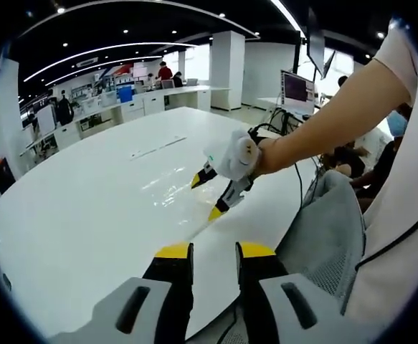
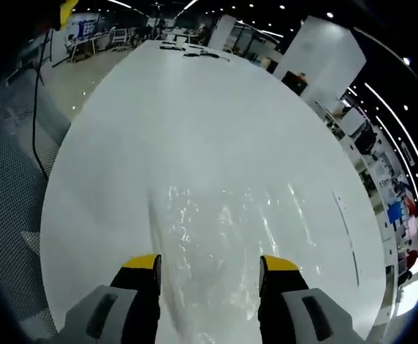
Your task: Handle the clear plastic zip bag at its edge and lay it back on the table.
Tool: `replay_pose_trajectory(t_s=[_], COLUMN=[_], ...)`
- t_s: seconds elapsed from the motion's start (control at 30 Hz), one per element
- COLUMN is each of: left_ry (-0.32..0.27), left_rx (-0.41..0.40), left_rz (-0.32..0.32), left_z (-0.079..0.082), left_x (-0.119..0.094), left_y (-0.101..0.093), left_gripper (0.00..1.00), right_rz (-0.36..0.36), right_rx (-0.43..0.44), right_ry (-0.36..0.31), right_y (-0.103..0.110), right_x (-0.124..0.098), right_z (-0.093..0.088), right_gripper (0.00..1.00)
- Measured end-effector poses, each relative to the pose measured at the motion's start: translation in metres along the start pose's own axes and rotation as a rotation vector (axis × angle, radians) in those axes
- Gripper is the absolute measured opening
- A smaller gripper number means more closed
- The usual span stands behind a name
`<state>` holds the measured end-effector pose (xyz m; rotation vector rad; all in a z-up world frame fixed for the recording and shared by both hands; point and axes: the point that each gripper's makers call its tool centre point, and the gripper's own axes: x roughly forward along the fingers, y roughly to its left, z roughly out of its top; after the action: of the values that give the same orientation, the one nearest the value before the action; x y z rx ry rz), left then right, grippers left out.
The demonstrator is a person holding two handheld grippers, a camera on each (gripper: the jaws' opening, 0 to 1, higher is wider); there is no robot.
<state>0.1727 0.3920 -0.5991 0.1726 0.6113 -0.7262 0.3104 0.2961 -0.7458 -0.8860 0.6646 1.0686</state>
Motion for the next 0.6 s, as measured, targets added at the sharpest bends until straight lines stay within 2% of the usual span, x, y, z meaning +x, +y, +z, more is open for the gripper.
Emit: replay_pose_trajectory(t_s=[0.2,0.4,0.53,0.6], left_ry=[-0.001,0.005,0.001,0.002], left_rx=[0.005,0.0,-0.035,-0.042], left_rz=[-0.005,0.0,0.004,0.011], left_z=[0.001,0.001,-0.001,-0.004], left_x=[-0.001,-0.002,-0.001,0.0], left_y=[-0.001,-0.002,-0.002,-0.001], left_gripper=[0.21,0.21,0.21,0.22], right_rz=[-0.022,-0.047,-0.066,-0.064], right_rx=[0.073,0.136,0.211,0.238], right_ry=[-0.06,-0.105,-0.153,-0.165], right_y=[0.003,0.004,0.008,0.012], right_x=[-0.019,-0.033,-0.051,-0.053], right_z=[0.006,-0.001,-0.005,-0.011], right_gripper=[0.57,0.59,0.6,0.61])
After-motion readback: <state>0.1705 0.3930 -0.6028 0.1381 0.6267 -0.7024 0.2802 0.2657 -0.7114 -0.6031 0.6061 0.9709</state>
